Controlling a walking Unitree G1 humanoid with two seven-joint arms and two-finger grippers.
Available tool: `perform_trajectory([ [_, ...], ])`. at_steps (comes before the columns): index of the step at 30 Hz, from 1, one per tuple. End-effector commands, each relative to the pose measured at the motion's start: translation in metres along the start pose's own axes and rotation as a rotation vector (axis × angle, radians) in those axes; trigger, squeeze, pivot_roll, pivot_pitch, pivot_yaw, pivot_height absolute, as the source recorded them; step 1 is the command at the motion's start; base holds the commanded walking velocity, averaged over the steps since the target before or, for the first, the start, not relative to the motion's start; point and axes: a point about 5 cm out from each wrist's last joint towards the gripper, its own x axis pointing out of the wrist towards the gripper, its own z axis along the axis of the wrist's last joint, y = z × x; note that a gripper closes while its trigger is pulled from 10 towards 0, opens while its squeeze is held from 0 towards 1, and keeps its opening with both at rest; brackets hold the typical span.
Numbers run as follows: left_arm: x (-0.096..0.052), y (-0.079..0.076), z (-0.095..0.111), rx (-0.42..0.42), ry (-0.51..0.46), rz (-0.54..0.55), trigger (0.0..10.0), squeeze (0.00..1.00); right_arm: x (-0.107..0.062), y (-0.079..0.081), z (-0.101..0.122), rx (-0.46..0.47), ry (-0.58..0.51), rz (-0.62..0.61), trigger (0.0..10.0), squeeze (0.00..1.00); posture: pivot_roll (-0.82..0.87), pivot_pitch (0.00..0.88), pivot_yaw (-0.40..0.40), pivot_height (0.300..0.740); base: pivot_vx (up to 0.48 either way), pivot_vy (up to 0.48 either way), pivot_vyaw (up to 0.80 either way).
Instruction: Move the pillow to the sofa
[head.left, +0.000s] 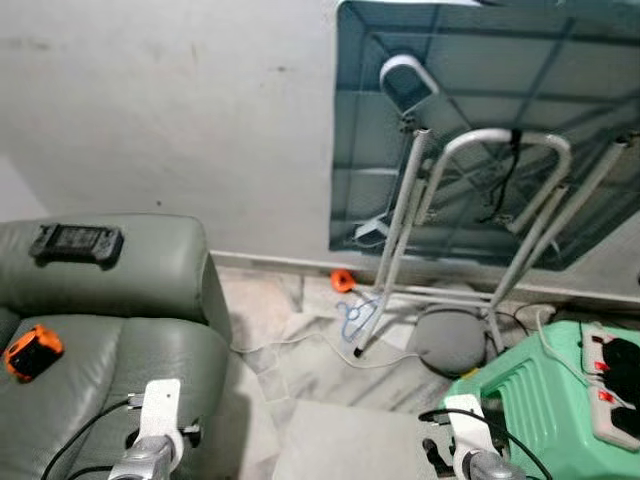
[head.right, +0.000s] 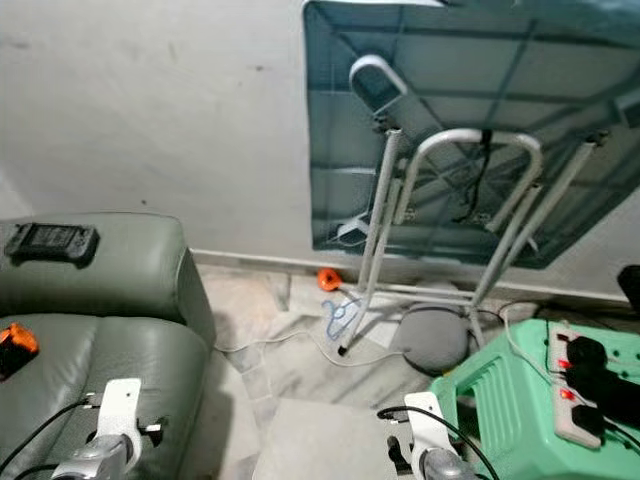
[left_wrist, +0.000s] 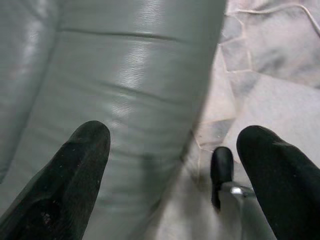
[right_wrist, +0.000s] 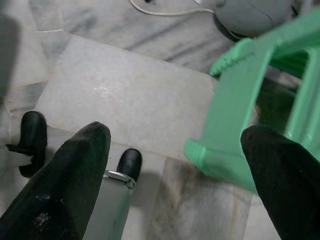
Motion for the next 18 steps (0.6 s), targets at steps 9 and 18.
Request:
perform_trajectory([
  [9, 0.0, -0.002, 0.001, -0.002, -0.008, -0.009, 10.0, 0.0, 0.003, 0.024, 0.013, -0.045, -0.015, 0.038, 10.0, 0.0, -0.09, 0.0, 0.042, 0.74, 0.0, 0.0, 0.8],
  [18, 0.0, -0.011, 0.012, -0.017, -0.089, -0.074, 10.0, 0.0, 0.003, 0.023, 0.012, -0.067, -0.014, 0.04, 10.0, 0.0, -0.09, 0.0, 0.042, 0.74, 0.0, 0.0, 0.8],
])
